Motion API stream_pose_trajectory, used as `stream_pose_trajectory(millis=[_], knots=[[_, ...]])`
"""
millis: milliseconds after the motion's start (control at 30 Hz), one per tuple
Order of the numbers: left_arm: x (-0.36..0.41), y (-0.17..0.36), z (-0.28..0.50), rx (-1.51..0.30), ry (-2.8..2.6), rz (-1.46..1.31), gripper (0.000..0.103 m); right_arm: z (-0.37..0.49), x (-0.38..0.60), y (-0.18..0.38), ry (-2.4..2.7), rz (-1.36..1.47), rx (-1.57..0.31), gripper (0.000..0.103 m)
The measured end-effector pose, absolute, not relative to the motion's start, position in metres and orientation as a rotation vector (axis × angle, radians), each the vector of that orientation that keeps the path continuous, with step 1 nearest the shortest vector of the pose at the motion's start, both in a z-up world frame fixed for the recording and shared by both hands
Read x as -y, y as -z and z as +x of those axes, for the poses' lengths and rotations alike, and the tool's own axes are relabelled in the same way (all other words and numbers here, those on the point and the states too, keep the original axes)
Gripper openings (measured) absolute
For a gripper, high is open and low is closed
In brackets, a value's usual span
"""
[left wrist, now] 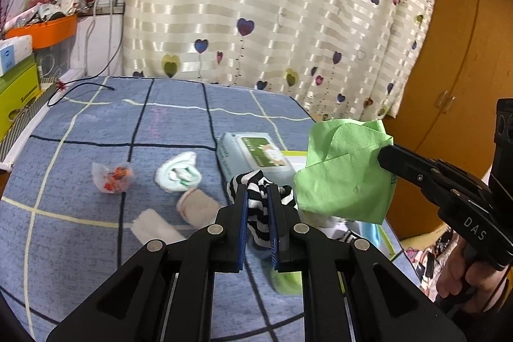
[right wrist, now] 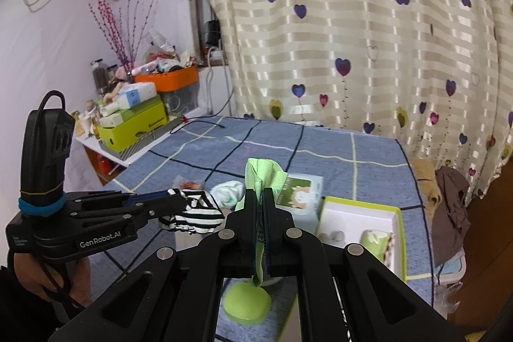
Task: Organize soft objects
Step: 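Carry the striped sock and green cloth over the white box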
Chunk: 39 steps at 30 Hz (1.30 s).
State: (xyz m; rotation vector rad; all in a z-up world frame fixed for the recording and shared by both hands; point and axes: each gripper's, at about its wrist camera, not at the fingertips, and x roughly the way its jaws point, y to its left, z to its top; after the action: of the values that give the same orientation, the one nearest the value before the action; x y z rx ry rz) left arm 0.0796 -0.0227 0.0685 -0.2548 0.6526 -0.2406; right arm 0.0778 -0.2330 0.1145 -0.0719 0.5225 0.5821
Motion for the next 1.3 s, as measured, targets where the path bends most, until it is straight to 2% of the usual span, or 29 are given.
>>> stream_pose_trajectory(millis=[533, 1300], knots=[[0.073, -0.075, 0.085, -0.656, 0.351, -0.207, 0.012, 0.075, 0.293, -0.11, -0.459, -0.024, -0.523, 0.004], [0.111, -0.059, 0.093, -0.715, 0.422, -0.178, 0.012, 0.093, 0.325, -0.074, -0.426, 0.032, -0.6, 0.004]])
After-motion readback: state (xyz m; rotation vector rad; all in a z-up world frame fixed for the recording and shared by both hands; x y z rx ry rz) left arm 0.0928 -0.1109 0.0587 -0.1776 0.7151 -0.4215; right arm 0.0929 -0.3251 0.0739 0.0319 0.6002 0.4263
